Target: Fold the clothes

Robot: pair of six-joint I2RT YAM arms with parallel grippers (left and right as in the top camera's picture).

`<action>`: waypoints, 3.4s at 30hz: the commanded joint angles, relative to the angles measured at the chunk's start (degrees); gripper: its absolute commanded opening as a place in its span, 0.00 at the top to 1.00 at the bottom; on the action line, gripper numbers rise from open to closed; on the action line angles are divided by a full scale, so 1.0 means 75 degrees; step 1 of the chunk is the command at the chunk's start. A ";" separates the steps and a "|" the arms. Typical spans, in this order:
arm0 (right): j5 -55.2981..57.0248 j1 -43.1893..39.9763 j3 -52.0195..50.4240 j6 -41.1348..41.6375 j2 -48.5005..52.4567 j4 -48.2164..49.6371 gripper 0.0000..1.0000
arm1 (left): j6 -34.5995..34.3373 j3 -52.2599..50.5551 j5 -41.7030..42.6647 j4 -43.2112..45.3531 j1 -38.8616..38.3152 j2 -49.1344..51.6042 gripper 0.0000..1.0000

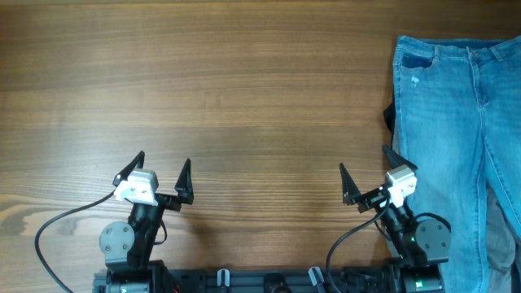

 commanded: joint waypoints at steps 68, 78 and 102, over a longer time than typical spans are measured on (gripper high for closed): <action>-0.2465 0.0038 0.6315 0.1562 0.4610 -0.4383 0.00 | -0.1408 0.6102 0.0734 -0.4561 -0.0041 0.3599 0.00; -0.2667 0.0038 0.8233 0.2766 0.8941 -0.5779 0.00 | -0.1381 0.7772 0.0836 -0.5432 -0.0041 0.6024 0.00; 0.3841 -0.1177 1.0494 0.1256 1.4866 -0.5144 0.34 | -0.1384 0.7772 0.0819 -0.5342 -0.0041 0.8116 0.05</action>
